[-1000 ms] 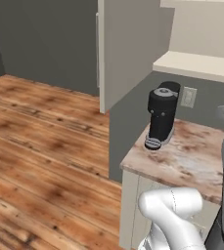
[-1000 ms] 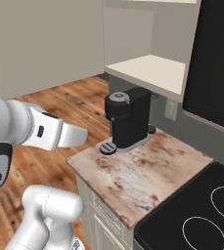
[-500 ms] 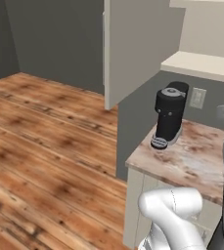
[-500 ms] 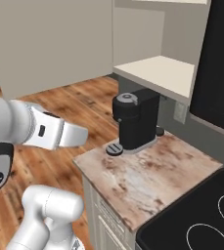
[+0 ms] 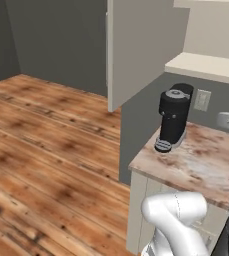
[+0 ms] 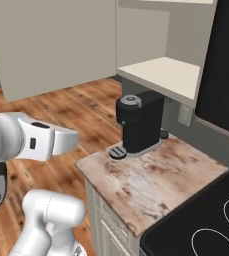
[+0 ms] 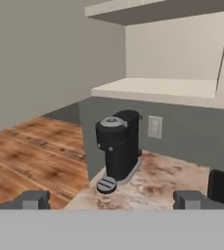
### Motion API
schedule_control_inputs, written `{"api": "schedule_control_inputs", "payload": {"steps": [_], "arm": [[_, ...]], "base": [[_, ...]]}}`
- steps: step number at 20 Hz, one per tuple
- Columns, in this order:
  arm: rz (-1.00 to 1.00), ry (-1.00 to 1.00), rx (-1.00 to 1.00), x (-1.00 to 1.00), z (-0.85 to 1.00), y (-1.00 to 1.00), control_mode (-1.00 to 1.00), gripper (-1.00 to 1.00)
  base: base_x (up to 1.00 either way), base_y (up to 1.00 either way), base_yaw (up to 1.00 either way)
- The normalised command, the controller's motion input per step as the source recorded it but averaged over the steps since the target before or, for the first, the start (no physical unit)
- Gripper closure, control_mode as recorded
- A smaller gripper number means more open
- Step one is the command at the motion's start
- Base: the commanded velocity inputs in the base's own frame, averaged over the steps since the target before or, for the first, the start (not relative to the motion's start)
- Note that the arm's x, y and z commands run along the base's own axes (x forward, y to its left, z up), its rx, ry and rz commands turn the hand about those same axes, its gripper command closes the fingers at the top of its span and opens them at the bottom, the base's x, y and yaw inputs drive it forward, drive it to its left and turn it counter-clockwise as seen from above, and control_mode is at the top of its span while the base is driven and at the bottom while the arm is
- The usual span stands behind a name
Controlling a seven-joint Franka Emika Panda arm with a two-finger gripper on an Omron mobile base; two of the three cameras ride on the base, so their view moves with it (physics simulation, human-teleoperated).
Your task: Open the cabinet and move the ladle to the pot. Then close the cabinet.
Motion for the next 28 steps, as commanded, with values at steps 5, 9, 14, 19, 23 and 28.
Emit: {"api": "schedule_control_inputs", "payload": {"steps": [5, 9, 14, 19, 23, 28], "arm": [[0.0, -0.21, 0.0, -0.08, 0.14, 0.6, -1.0, -1.0], [0.0, -0.16, 0.0, -0.11, 0.25, 0.43, -1.0, -1.0], [0.0, -0.12, 0.03, -0.15, 0.19, 0.44, -1.0, -1.0], [0.0, -0.14, 0.06, -0.11, 0.0, 0.63, -1.0, -1.0], [0.0, -0.18, 0.01, 0.0, 0.05, 0.66, -1.0, -1.0], [0.0, -0.22, 0.0, 0.06, 0.01, 0.58, -1.0, -1.0]], "base": [[0.0, 0.0, 0.0], [0.0, 0.0, 0.0], [0.0, 0.0, 0.0], [0.0, 0.0, 0.0], [0.0, 0.0, 0.0], [0.0, 0.0, 0.0]]}}
